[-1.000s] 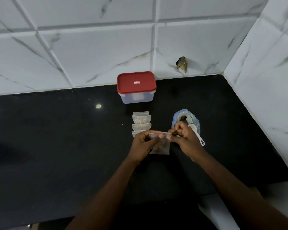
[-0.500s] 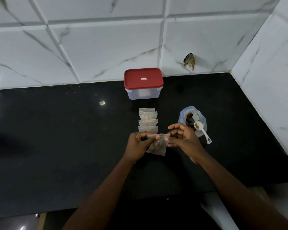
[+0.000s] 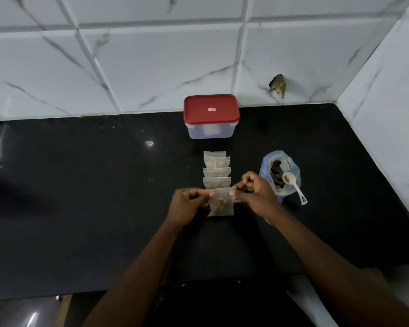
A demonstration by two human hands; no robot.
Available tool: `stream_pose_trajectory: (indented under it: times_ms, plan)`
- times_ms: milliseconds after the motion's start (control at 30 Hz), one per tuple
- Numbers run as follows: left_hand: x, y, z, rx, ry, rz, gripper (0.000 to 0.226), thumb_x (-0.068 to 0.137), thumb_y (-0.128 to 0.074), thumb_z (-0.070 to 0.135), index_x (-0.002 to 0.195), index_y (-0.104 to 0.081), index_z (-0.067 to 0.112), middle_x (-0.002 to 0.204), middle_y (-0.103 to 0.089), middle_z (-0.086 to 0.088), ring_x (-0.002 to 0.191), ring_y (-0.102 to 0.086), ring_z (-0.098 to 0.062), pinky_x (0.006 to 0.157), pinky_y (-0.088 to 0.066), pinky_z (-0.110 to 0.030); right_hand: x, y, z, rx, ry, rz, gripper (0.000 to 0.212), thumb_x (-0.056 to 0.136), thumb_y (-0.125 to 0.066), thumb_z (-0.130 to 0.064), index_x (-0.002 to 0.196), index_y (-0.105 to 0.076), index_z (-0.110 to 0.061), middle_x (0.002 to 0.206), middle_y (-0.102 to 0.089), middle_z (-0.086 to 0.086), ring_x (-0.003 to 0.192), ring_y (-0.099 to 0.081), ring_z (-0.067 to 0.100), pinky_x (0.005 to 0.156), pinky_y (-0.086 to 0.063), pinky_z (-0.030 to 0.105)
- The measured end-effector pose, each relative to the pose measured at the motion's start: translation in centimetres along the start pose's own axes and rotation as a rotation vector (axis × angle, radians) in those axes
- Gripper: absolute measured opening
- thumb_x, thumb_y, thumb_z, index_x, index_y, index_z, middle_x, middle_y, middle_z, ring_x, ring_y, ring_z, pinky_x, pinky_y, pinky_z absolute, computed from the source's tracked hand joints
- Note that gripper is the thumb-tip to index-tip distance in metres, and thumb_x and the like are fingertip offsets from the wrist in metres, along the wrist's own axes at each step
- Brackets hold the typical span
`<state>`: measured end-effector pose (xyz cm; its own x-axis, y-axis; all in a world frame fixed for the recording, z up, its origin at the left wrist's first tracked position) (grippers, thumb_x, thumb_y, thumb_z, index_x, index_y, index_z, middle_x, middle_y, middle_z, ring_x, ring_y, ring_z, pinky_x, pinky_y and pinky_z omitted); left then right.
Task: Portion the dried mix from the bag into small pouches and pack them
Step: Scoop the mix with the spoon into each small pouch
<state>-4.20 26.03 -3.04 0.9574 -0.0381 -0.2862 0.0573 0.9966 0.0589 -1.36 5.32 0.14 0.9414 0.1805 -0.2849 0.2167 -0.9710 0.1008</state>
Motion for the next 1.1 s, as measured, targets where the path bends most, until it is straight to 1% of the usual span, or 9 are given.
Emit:
stream_pose_trajectory:
  times_ms: [167, 300, 367, 600, 733, 800, 900, 1000, 1100]
  plan:
    - [0.9, 0.3, -0.4, 0.022, 0.016, 0.028, 0.013, 0.092, -0.076, 0.021, 0.098, -0.08, 0.011, 0.096, -0.08, -0.002, 0.09, -0.076, -0.017, 0.083, -0.061, -0.033, 0.6, -0.2, 0.2, 0.008, -0.016, 0.052, 0.027, 0.084, -0.074, 0.005, 0.094, -0.052, -0.006, 0.084, -0.071, 0.008, 0.088, -0.072, 0.02, 0.072, -0.062, 0.029]
    - [1.5, 0.4, -0.2, 0.047, 0.035, 0.056, 0.012, 0.092, -0.076, 0.021, 0.099, -0.08, 0.012, 0.09, -0.08, 0.0, 0.082, -0.075, -0.013, 0.08, -0.061, -0.032, 1.2, -0.2, 0.3, -0.012, -0.017, 0.088, 0.026, 0.084, -0.076, 0.001, 0.089, -0.052, -0.008, 0.094, -0.072, 0.018, 0.095, -0.072, 0.027, 0.078, -0.063, 0.037]
    - [1.8, 0.5, 0.0, 0.074, 0.045, 0.066, 0.012, 0.091, -0.076, 0.022, 0.1, -0.08, 0.015, 0.092, -0.08, 0.002, 0.086, -0.077, -0.014, 0.082, -0.063, -0.033, 1.5, -0.2, 0.3, -0.022, -0.016, 0.106, 0.023, 0.084, -0.078, -0.002, 0.092, -0.056, -0.006, 0.099, -0.07, 0.021, 0.095, -0.071, 0.026, 0.078, -0.063, 0.036]
    - [2.2, 1.1, 0.9, 0.129, -0.003, 0.161, 0.009, 0.09, -0.077, 0.012, 0.098, -0.079, 0.014, 0.093, -0.08, 0.003, 0.089, -0.077, -0.011, 0.084, -0.063, -0.032, 1.8, -0.2, 0.5, -0.081, -0.009, 0.13, 0.021, 0.088, -0.073, -0.002, 0.105, -0.067, -0.012, 0.095, -0.074, 0.007, 0.093, -0.073, 0.02, 0.077, -0.063, 0.031]
    - [2.1, 1.3, 1.0, 0.184, -0.013, 0.168, 0.01, 0.089, -0.077, 0.012, 0.098, -0.079, 0.017, 0.094, -0.08, 0.005, 0.09, -0.076, -0.008, 0.086, -0.063, -0.032, 1.8, 0.3, 0.3, -0.126, 0.019, 0.14, 0.022, 0.086, -0.075, -0.002, 0.102, -0.068, -0.015, 0.093, -0.076, 0.005, 0.088, -0.074, 0.018, 0.078, -0.064, 0.038]
    - [1.9, 1.3, 1.2, 0.195, -0.033, 0.19, 0.011, 0.089, -0.078, 0.011, 0.097, -0.078, 0.018, 0.093, -0.079, 0.005, 0.089, -0.076, -0.007, 0.084, -0.063, -0.03, 1.7, 0.5, 0.2, -0.134, 0.023, 0.147, 0.021, 0.086, -0.075, -0.002, 0.101, -0.068, -0.016, 0.092, -0.076, 0.005, 0.087, -0.075, 0.018, 0.078, -0.064, 0.041]
    - [1.6, 1.1, 1.9, 0.267, -0.083, 0.218, 0.017, 0.087, -0.079, 0.01, 0.1, -0.075, 0.02, 0.09, -0.076, 0.006, 0.084, -0.073, 0.0, 0.077, -0.06, -0.017, 1.6, 0.7, 0.0, -0.143, 0.027, 0.151, 0.02, 0.086, -0.076, -0.005, 0.102, -0.069, -0.015, 0.091, -0.076, 0.004, 0.086, -0.075, 0.016, 0.078, -0.064, 0.041]
    - [1.4, 0.6, 3.1, 0.337, -0.177, 0.257, 0.027, 0.083, -0.083, 0.012, 0.107, -0.074, 0.02, 0.098, -0.07, 0.009, 0.089, -0.068, -0.003, 0.078, -0.055, -0.012, 1.2, 1.2, -0.5, -0.204, 0.074, 0.193, 0.018, 0.086, -0.078, -0.011, 0.099, -0.07, -0.019, 0.087, -0.076, -0.002, 0.083, -0.074, 0.011, 0.078, -0.063, 0.036]
    - [1.3, -0.6, 4.7, 0.455, -0.302, 0.238, 0.027, 0.083, -0.083, 0.013, 0.106, -0.075, 0.023, 0.103, -0.066, 0.013, 0.088, -0.063, -0.005, 0.077, -0.052, -0.012, 0.6, 2.5, -1.4, -0.306, 0.142, 0.252, 0.015, 0.085, -0.078, -0.014, 0.096, -0.072, -0.022, 0.086, -0.075, -0.006, 0.083, -0.07, 0.001, 0.078, -0.057, 0.022]
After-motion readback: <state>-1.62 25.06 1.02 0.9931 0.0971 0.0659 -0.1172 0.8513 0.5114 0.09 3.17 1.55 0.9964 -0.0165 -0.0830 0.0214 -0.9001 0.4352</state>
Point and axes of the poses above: each hand's wrist, its own x-axis towards the middle knuckle, its own y-axis out of the back of the hand, z = x × y, the point moved 5 cm from there along x, towards the middle knuckle
